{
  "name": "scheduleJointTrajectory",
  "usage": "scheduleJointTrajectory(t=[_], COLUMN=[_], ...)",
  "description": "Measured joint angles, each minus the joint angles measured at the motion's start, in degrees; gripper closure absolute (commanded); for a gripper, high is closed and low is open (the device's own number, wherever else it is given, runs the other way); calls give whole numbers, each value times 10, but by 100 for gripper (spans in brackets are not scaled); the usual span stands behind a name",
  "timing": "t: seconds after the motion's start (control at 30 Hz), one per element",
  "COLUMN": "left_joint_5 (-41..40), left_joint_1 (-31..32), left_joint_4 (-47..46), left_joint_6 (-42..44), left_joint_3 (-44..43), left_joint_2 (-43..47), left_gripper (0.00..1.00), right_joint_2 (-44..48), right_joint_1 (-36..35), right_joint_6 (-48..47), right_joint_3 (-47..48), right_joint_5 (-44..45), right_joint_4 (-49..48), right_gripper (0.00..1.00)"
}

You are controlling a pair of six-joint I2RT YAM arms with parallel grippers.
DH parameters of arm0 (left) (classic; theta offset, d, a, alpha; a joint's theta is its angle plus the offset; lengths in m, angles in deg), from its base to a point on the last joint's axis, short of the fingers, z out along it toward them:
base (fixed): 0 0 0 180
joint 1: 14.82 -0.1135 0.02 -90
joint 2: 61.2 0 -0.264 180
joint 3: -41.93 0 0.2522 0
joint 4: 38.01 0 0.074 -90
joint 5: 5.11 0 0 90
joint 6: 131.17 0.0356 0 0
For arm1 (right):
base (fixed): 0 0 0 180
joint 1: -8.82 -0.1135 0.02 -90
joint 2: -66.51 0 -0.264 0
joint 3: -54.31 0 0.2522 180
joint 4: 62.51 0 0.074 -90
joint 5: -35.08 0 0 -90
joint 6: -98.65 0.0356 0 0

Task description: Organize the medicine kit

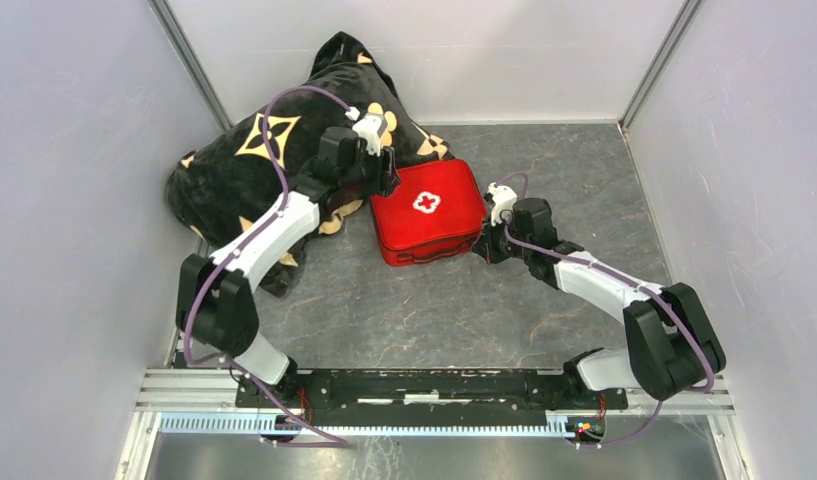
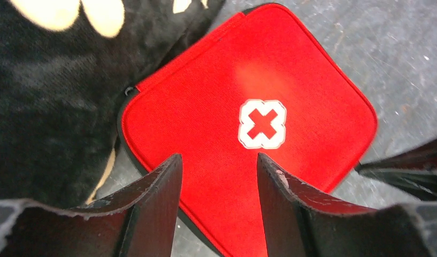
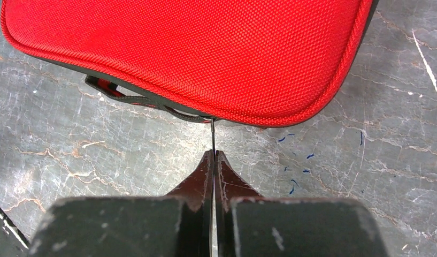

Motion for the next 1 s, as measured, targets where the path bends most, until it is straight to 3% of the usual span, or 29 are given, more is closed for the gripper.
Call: scheduleJointTrajectory(t=[0.3,0.83,1.0], left_joint_5=[-28,-43,-46], left_joint_1=[-9,-9,-9], left_joint_4=[38,62,67], left_joint_6=[-7,-7,-7], left_joint_3=[-44,-45,-45], left_joint_2=[-106,-119,-120], left_gripper=[37,36,36], right_joint_2=[-9,-50,-51], right_joint_1=[2,3,3], right_joint_6=[-3,53,54], right_joint_3=[-16,-41,-41], right_joint_5=[-15,-15,-15], right_joint_4=[-60,-167,-170], right_gripper=[100,97,84])
